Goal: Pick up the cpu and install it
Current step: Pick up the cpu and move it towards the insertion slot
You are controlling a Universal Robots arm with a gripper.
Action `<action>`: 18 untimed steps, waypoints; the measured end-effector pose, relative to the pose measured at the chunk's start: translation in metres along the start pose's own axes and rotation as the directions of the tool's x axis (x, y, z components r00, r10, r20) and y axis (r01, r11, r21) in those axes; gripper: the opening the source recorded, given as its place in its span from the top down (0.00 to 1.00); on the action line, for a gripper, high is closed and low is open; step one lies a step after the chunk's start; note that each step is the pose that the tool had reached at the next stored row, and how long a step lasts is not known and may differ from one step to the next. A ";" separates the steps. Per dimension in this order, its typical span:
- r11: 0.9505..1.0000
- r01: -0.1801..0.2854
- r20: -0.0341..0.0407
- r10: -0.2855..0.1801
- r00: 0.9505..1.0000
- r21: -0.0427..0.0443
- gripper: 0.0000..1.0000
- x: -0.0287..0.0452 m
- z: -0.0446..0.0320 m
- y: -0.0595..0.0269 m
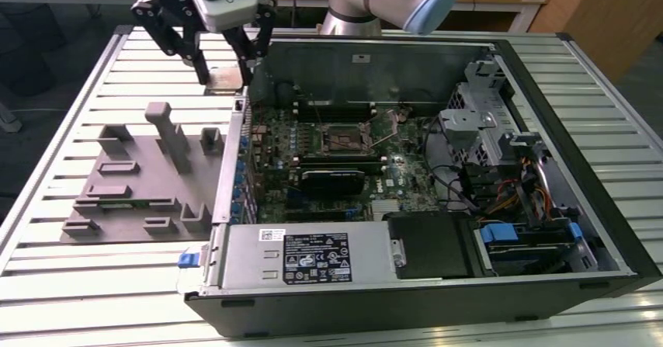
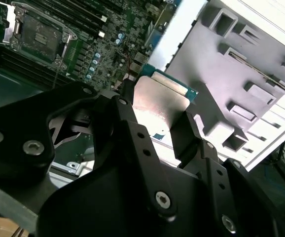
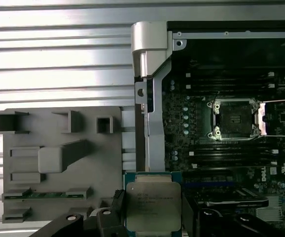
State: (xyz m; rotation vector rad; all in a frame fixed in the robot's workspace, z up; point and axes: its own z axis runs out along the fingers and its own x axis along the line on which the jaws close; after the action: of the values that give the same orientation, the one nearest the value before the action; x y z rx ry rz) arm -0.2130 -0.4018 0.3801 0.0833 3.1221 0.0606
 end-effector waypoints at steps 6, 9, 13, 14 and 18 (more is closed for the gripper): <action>1.000 0.000 0.000 0.000 1.000 0.000 0.46 -0.0110 0.0002 0.0006; 1.000 0.000 0.000 0.000 1.000 0.000 0.46 -0.0161 0.0003 0.0009; 1.000 0.000 0.000 0.000 1.000 0.000 0.46 -0.0231 0.0005 0.0012; 1.000 0.000 0.000 0.000 1.000 0.000 0.46 -0.0248 0.0005 0.0013; 1.000 0.000 0.000 0.000 1.000 0.000 0.46 -0.0317 0.0006 0.0017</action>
State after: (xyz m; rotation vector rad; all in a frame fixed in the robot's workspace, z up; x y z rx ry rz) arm -0.1813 -0.4018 0.3801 0.0834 3.1220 0.0606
